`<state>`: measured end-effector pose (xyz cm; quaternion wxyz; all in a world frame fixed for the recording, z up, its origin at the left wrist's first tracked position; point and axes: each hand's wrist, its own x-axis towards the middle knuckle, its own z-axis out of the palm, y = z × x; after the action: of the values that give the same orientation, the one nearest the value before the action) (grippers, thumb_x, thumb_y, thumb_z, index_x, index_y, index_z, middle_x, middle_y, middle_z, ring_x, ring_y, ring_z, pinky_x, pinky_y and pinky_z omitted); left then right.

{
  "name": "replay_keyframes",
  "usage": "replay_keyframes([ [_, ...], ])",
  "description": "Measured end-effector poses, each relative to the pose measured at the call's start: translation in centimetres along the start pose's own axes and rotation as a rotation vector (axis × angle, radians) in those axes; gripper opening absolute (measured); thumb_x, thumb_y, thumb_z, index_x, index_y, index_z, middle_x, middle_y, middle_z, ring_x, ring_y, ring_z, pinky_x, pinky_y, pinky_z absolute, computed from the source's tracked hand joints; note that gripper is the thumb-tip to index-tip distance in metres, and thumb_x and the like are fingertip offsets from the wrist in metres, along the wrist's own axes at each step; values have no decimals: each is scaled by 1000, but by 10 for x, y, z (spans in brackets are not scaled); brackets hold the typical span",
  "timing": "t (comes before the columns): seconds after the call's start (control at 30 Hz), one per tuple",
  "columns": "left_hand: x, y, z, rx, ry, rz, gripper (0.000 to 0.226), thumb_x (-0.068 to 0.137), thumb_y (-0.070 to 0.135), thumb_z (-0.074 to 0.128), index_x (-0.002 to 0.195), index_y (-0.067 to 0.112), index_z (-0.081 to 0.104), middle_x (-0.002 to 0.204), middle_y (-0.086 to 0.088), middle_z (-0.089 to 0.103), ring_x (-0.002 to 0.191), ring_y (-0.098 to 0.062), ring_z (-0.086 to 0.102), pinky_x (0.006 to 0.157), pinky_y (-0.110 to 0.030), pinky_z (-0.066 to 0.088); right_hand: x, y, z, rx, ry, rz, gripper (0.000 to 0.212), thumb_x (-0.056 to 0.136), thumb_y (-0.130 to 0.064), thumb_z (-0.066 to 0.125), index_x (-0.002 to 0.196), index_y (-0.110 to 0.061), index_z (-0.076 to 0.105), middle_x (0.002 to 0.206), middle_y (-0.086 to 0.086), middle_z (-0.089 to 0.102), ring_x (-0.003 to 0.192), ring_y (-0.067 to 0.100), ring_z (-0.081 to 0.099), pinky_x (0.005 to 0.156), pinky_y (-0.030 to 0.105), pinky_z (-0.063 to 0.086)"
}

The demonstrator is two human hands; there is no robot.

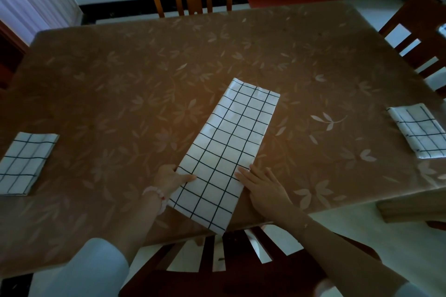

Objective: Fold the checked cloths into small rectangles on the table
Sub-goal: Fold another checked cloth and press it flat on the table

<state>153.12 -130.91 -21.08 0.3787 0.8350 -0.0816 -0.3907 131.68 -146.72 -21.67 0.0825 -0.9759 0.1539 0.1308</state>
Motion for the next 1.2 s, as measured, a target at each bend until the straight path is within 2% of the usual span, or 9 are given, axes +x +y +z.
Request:
replay_keyframes([
  [0.27,2,4,-10,4,-72,-73,43,68,16,83,103,-2,66,104,-14,67,103,-30,61,97,-46,46,-2,3,1,-8,-14,34,60,73,-22,32,128,-25,57,131,-5,59,120,21,56,92,51,45],
  [0.4,2,2,-9,15,-72,-54,23,68,12,82,84,3,70,87,-11,71,91,-27,65,92,-43,50,-1,2,-2,58,-46,16,60,91,-16,27,150,-25,18,157,-7,12,146,19,7,116,50,5],
  [0.47,4,1,-9,23,-55,-51,29,66,14,84,88,0,70,90,-11,70,94,-26,64,91,-37,50,0,4,2,73,-9,19,62,89,-17,23,150,-25,13,158,-6,8,146,18,0,116,46,-3],
  [0.57,5,0,-7,15,-40,-54,29,67,13,83,89,-1,69,91,-10,69,94,-23,62,83,-29,47,3,2,2,71,34,29,64,83,-17,26,147,-21,29,154,-2,26,144,22,17,113,47,5],
  [0.7,6,-2,-7,7,-36,-51,45,65,17,85,101,-3,67,102,-13,68,99,-25,61,87,-30,47,5,-4,0,63,62,60,61,71,-18,31,125,-19,59,128,-1,60,121,22,55,96,44,40],
  [0.83,4,-2,-6,7,-16,-49,71,60,22,87,115,-11,57,116,-21,62,110,-33,57,99,-41,44,12,-13,1,51,104,-3,59,72,-21,32,124,-16,60,127,1,61,119,21,57,93,45,46],
  [0.97,2,0,-3,65,-1,-17,40,65,20,85,96,3,67,101,-8,67,100,-28,59,89,-35,48,19,-13,6,72,89,-13,55,79,-26,34,127,-15,58,131,-1,58,122,16,54,92,44,50],
  [1.03,7,-3,-1,130,12,39,61,67,25,84,117,2,59,118,-8,61,107,-25,55,93,-33,45,20,-11,7,76,97,-22,55,80,-26,33,127,-16,58,132,-2,58,122,15,54,94,44,49],
  [1.2,-10,14,-6,675,318,534,49,88,29,62,131,15,45,119,-1,54,109,-21,52,87,-33,45,22,-10,5,83,111,-32,55,77,-25,33,124,-17,61,129,-3,60,119,13,57,95,41,46],
])
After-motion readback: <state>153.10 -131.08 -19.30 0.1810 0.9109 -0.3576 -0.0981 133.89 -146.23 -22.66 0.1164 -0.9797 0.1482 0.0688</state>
